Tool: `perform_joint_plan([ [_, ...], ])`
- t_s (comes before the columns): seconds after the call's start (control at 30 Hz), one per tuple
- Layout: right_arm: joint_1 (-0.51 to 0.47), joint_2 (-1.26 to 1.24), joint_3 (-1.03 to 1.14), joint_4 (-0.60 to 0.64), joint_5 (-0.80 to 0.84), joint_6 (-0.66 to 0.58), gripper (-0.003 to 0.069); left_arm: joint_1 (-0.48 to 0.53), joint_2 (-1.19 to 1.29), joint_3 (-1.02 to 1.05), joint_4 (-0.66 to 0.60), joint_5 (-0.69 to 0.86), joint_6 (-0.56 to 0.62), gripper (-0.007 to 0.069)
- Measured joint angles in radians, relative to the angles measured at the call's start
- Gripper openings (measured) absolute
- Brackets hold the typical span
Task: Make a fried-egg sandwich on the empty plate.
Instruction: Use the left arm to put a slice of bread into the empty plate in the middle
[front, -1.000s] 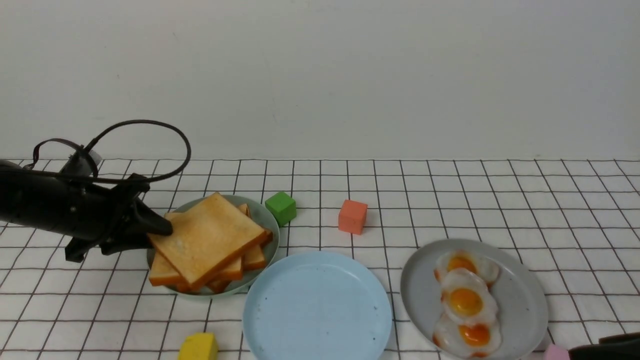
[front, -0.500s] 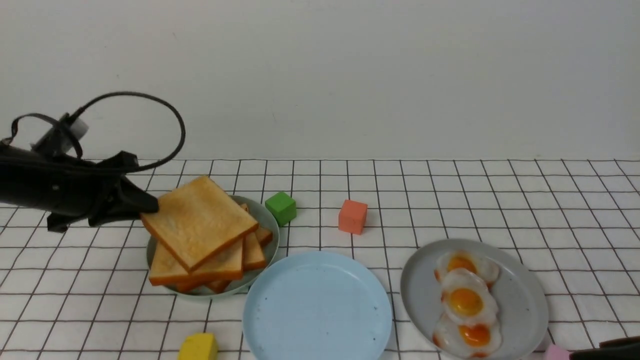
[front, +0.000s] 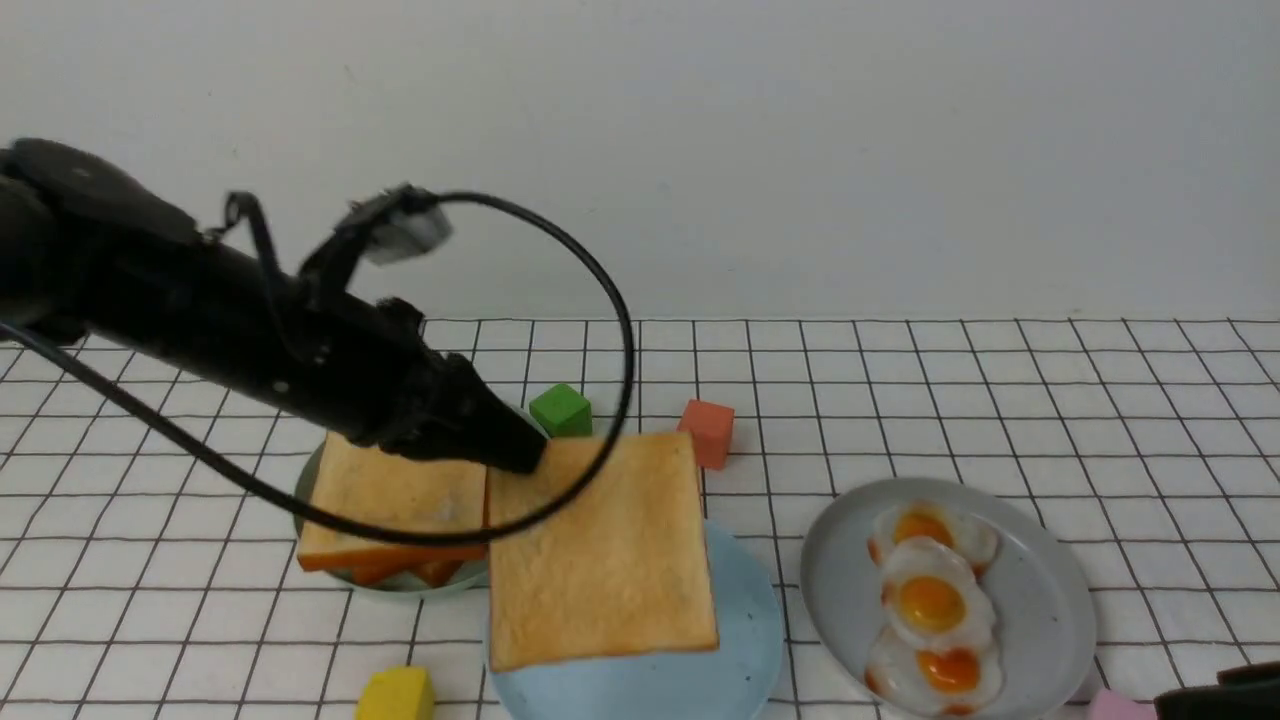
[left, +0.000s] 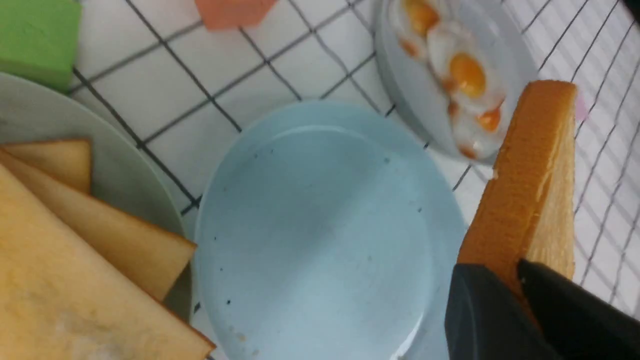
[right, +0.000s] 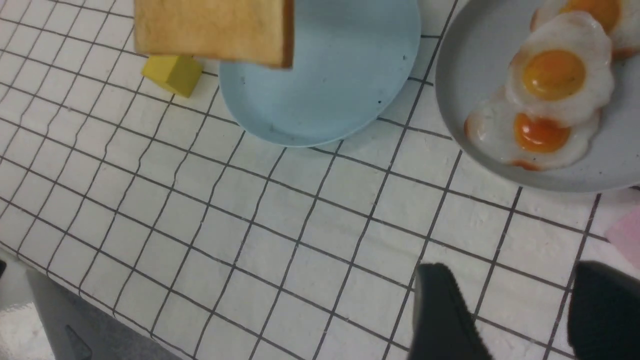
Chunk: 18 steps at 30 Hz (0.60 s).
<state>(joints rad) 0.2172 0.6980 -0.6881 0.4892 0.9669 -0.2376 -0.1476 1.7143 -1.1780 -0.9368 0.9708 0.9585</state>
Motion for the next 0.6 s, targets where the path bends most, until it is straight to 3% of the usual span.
perform_joint_plan([
  [0.17,0.0,0.0,0.0,-0.009,-0.001,0.0,0.037,-0.089,0.09,0.0,0.095,-0.136,-0.085,0.0078],
  [0.6,0.0,0.0,0.0,-0.003,-0.001,0.0,0.037,-0.113,0.182,0.0,0.013,-0.274,-0.106,0.0081],
])
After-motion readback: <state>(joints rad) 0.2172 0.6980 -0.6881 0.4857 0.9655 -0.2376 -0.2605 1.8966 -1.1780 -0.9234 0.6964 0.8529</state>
